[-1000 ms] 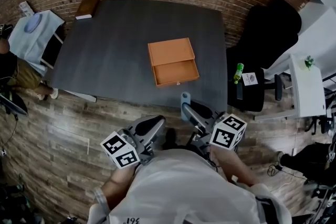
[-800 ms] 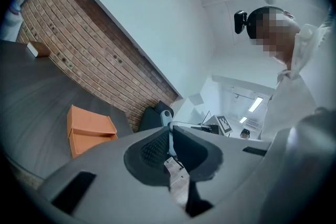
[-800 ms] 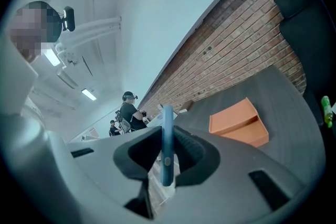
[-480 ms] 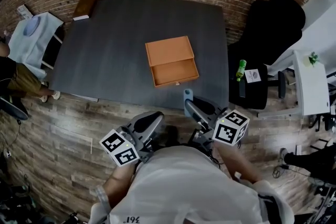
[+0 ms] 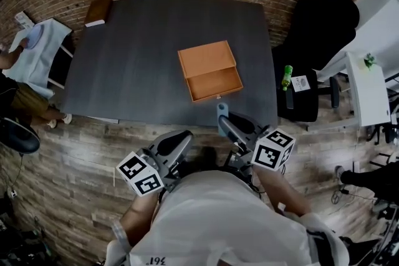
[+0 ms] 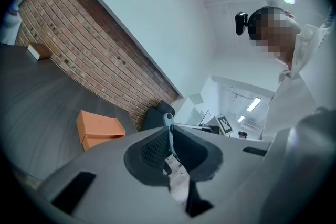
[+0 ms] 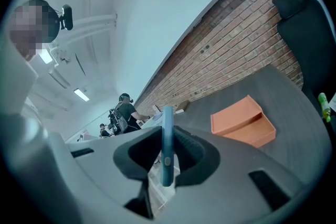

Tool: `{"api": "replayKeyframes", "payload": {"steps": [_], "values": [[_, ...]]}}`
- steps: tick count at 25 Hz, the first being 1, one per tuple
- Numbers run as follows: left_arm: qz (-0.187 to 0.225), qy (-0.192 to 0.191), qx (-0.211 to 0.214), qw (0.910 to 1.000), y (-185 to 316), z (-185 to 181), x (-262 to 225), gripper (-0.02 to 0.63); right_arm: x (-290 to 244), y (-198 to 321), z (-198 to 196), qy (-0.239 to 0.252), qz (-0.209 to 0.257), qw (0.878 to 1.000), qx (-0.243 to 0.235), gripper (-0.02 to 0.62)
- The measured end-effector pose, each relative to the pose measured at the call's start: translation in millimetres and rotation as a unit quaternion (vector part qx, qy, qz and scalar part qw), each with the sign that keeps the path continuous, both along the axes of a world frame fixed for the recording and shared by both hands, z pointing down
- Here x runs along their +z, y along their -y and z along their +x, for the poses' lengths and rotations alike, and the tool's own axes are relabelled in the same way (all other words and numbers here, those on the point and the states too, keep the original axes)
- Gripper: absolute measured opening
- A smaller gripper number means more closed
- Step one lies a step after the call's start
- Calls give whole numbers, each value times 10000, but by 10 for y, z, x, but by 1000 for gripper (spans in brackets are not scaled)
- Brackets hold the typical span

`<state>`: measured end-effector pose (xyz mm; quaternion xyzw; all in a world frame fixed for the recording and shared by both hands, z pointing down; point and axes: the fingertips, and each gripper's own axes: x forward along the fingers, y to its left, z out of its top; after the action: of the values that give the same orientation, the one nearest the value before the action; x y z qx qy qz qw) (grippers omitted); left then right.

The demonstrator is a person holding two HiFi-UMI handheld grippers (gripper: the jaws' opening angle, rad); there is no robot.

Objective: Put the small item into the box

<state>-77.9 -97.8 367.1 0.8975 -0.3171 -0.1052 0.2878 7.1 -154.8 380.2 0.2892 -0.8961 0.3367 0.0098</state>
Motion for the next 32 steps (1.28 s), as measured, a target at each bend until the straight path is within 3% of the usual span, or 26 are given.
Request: {"api": "replayKeyframes", "payload": {"steps": [16,32], "values": [[-52,-47,236,9997,96,-80,55,31,-3,28,-20,-34,-35,9994,333,81],[-6,-54,120,9999,229,46,91,31,30,140,112,-125,21,9997,229,81]]}}
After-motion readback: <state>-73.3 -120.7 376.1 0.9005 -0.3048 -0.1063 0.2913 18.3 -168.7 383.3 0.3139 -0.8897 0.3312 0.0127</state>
